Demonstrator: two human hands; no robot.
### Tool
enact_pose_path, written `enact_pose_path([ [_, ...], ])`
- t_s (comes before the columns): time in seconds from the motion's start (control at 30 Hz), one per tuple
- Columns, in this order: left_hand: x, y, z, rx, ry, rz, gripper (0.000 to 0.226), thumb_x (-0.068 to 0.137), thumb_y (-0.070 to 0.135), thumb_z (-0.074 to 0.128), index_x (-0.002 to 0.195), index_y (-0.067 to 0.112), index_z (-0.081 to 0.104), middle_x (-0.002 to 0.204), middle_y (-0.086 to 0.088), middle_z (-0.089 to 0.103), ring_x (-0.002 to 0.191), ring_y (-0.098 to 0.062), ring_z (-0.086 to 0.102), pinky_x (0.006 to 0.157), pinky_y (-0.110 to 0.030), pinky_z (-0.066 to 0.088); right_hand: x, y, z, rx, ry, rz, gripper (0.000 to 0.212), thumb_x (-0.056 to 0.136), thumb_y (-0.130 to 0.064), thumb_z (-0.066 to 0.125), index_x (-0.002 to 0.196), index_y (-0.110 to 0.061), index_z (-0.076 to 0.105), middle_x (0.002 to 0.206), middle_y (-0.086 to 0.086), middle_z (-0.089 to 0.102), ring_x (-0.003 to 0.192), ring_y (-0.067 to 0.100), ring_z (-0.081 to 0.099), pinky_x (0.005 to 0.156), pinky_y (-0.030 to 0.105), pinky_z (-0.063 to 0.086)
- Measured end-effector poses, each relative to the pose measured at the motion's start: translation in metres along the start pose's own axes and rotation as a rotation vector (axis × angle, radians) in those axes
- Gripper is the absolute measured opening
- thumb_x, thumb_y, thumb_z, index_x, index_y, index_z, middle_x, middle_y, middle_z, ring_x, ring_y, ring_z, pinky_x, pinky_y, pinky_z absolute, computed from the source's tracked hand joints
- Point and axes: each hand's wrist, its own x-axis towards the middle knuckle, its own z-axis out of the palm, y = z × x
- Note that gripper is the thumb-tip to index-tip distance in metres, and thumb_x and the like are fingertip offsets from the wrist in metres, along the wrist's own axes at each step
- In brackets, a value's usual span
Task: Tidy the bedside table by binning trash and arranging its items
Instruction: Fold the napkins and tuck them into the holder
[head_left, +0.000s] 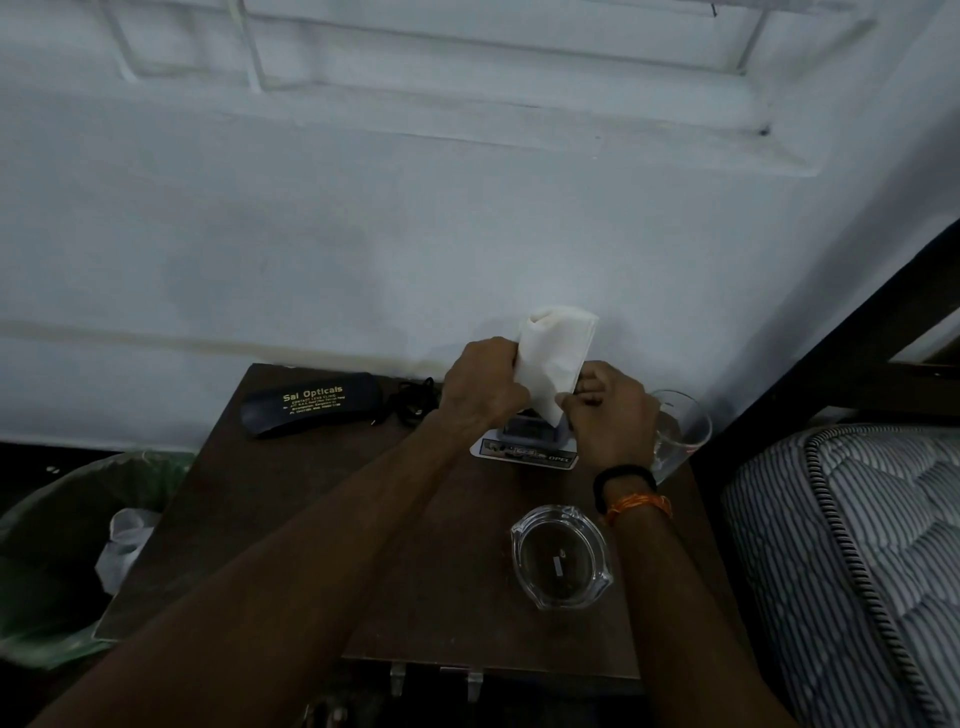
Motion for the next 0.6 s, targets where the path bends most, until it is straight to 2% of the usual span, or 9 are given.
enact_pose_path([
  [0.1,-0.001,0.001,0.0,-0.018,0.005,-0.01,0.025,0.066,0.018,0.07,0.086,0.004,0.065,0.085,-0.011,0.068,0.079,-0.028,0.064,0.065,-0.038,0.057,-0.002,0.004,0.006,-0.058,-0.015,-0.014,0.024,0.075,-0.014,0.078,0.096,-0.013,0.068,0.09,0.005,0.072,0.082,0.018,0.064,0.064,0.018,0.044],
  [0.17,-0.001,0.001,0.0,-0.029,0.003,-0.026,0.028,0.061,0.024,0.065,0.082,0.006,0.064,0.081,-0.01,0.067,0.076,-0.028,0.064,0.064,-0.038,0.058,-0.002,0.007,0.012,-0.173,-0.044,-0.037,0.036,0.069,-0.022,0.081,0.099,-0.016,0.064,0.093,0.004,0.07,0.09,0.025,0.061,0.067,0.026,0.044],
  [0.23,-0.001,0.0,-0.001,-0.04,-0.006,-0.035,0.027,0.056,0.027,0.06,0.076,0.009,0.06,0.076,-0.006,0.063,0.074,-0.028,0.064,0.062,-0.037,0.057,-0.002,0.009,0.016,-0.28,-0.051,-0.04,0.04,0.066,-0.023,0.081,0.1,-0.015,0.061,0.094,0.006,0.066,0.095,0.031,0.055,0.069,0.031,0.04],
  [0.4,0.0,-0.001,0.0,-0.04,-0.011,-0.034,0.018,0.065,0.015,0.069,0.072,0.011,0.054,0.074,-0.004,0.059,0.075,-0.029,0.064,0.058,-0.034,0.054,-0.005,0.006,0.021,-0.491,0.004,-0.06,0.031,0.071,-0.022,0.075,0.098,-0.012,0.065,0.096,0.009,0.066,0.093,0.03,0.055,0.077,0.035,0.041],
  [0.5,0.001,-0.002,0.0,-0.035,0.001,-0.039,0.017,0.066,0.014,0.071,0.078,0.008,0.059,0.081,-0.009,0.065,0.078,-0.03,0.064,0.063,-0.039,0.057,-0.005,0.0,0.024,-0.484,0.007,-0.013,0.029,0.076,-0.017,0.071,0.103,-0.009,0.066,0.102,0.011,0.065,0.099,0.031,0.053,0.077,0.036,0.044],
  [0.6,0.002,-0.004,0.002,-0.026,0.013,-0.022,0.024,0.069,0.015,0.071,0.088,0.003,0.063,0.09,-0.012,0.068,0.084,-0.03,0.065,0.065,-0.038,0.056,-0.002,-0.004,0.026,-0.42,-0.003,0.019,0.025,0.077,-0.014,0.069,0.101,-0.006,0.066,0.102,0.014,0.065,0.098,0.032,0.058,0.073,0.036,0.048],
])
